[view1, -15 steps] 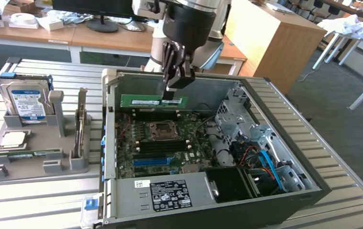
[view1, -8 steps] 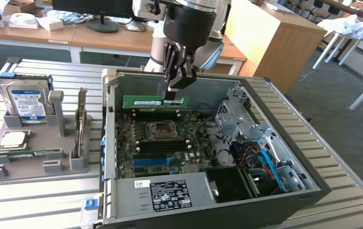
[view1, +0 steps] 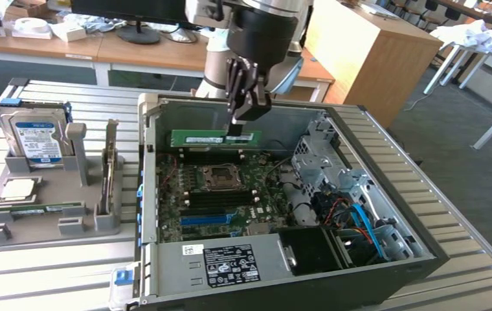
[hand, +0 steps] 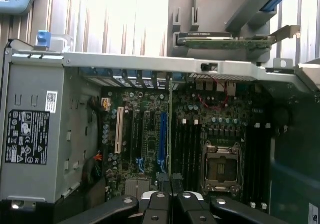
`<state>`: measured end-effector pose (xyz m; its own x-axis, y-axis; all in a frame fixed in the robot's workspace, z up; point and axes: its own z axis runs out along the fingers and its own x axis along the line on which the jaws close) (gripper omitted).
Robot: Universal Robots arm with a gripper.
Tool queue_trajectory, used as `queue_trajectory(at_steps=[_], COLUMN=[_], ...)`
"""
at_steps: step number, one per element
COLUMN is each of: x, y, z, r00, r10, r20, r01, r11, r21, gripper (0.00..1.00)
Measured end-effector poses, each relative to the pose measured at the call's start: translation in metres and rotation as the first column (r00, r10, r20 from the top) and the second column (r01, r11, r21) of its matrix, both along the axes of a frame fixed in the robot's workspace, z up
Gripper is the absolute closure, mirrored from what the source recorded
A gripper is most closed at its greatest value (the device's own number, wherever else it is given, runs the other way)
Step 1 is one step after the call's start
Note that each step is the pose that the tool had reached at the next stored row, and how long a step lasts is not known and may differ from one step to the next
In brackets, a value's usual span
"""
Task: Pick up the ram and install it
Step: 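Pick up the ram and move it above insertion slot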
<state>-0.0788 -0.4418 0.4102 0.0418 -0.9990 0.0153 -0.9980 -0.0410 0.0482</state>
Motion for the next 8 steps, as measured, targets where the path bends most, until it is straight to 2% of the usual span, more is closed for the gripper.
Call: queue_trajectory(at_steps=[8], x=[0.022], y=[-0.0001], z=[0.0000], r00=[1.0000], r10=[0.000], r20=[0.0000], r01=[0.000], r11=[1.0000], r21=[0.0000], gripper=[0.89])
